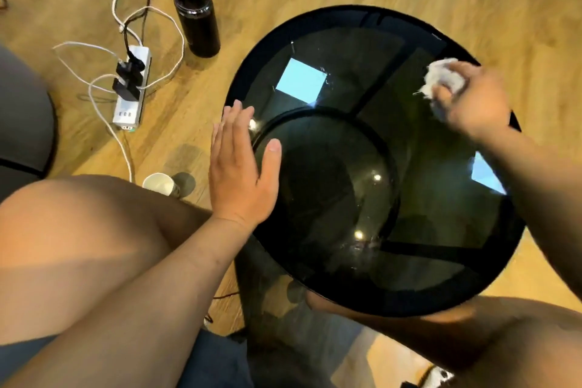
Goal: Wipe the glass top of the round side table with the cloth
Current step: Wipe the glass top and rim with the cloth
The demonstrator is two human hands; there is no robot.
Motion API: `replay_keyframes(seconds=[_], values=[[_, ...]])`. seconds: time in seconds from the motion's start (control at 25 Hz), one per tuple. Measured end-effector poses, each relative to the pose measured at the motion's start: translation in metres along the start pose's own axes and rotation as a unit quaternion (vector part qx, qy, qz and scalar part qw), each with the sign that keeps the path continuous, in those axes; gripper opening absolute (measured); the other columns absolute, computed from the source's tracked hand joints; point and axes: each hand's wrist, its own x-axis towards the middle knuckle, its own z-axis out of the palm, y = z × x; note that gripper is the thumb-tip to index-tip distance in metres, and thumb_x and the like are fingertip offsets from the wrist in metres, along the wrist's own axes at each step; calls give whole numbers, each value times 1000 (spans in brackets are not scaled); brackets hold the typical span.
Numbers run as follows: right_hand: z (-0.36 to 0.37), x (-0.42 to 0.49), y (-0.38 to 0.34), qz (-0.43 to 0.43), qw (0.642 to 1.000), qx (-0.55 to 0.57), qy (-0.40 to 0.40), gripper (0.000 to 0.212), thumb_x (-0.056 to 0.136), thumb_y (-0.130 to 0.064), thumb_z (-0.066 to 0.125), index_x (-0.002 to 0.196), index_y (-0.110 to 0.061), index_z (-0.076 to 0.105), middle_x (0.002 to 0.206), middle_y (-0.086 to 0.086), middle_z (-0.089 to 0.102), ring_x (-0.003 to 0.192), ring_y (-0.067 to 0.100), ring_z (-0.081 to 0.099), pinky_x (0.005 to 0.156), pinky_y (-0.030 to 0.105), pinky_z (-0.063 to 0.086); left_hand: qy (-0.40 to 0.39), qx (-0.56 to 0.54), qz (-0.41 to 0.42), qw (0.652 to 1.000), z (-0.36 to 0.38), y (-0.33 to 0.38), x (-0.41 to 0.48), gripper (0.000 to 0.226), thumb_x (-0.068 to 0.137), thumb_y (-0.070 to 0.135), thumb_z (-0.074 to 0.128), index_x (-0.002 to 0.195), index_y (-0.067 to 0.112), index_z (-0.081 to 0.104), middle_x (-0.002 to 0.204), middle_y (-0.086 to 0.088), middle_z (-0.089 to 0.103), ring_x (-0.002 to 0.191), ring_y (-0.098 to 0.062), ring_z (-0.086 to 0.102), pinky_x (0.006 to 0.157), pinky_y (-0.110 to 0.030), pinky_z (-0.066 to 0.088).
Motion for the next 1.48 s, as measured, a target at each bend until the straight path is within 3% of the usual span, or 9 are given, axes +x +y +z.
replay_keyframes(seconds=[0.12, 0.24, 0.4, 0.56, 0.76, 0.92, 1.0, 1.28, 1.48], values=[[-8, 27, 28, 92, 995, 37, 16, 52, 71, -47, 44, 112, -22, 61, 95, 6, 73, 69, 34, 71, 54, 39, 57, -7, 19, -1, 1000, 1, -1, 1, 61, 96, 47, 32, 148, 15, 31, 162, -6, 24, 151, -19, 16, 124, -36, 7], [3, 19, -74, 130, 989, 71, 28, 48, 77, -50, 48, 118, -27, 61, 106, 12, 71, 95, 38, 68, 79, 42, 54, -11, 15, 3, 1000, 2, -2, 2, 62, 95, 47, 32, 148, 14, 31, 162, -6, 23, 152, -18, 14, 124, -31, 2], [17, -63, -224, -154, 969, 180, -68, 42, 86, -39, 60, 127, -31, 61, 119, 4, 66, 102, 30, 60, 86, 32, 42, 29, -31, 20, 999, 2, 0, 0, 62, 96, 39, 30, 148, 3, 30, 161, -18, 22, 151, -28, 16, 122, -51, 13], [17, -72, -211, -295, 927, 194, -124, 54, 79, -42, 57, 131, -28, 59, 122, 3, 64, 107, 26, 59, 93, 36, 46, 41, -40, 26, 998, 3, 0, -1, 61, 96, 36, 31, 145, 0, 31, 159, -23, 21, 150, -32, 16, 119, -57, 18], [5, 0, -24, 9, 995, 104, -11, 54, 82, -55, 60, 128, -26, 56, 119, 14, 65, 105, 38, 63, 90, 45, 52, 1, 1, -13, 1000, 4, -1, -2, 60, 96, 42, 32, 147, 11, 29, 163, -11, 18, 153, -21, 8, 124, -44, 10], [5, 51, 5, 139, 985, 104, -3, 38, 81, -34, 56, 118, -22, 56, 101, 11, 66, 79, 38, 69, 47, 26, 52, 2, -3, -25, 1000, 4, -4, 1, 63, 96, 43, 34, 149, 9, 28, 163, -9, 20, 152, -18, 9, 123, -45, 15], [16, 67, -35, 183, 970, 159, 17, 46, 76, -39, 48, 114, -18, 61, 107, 16, 69, 95, 39, 67, 71, 38, 57, 3, -6, -24, 1000, 4, -3, 1, 64, 96, 44, 34, 149, 8, 29, 163, -10, 21, 152, -18, 10, 123, -45, 17], [24, -14, -243, -143, 975, 151, -75, 49, 90, -51, 54, 133, -27, 57, 130, 9, 61, 119, 28, 55, 105, 33, 35, 11, -42, -21, 999, 2, 0, 2, 63, 96, 43, 29, 147, 6, 30, 162, -16, 20, 152, -26, 14, 121, -50, 19], [23, -40, -181, -247, 947, 192, -77, 43, 82, -40, 60, 120, -21, 69, 118, 10, 69, 109, 32, 62, 101, 37, 43, 23, -54, -21, 998, 3, -2, 0, 60, 96, 43, 30, 141, 4, 33, 160, -18, 22, 151, -29, 15, 118, -55, 22]])
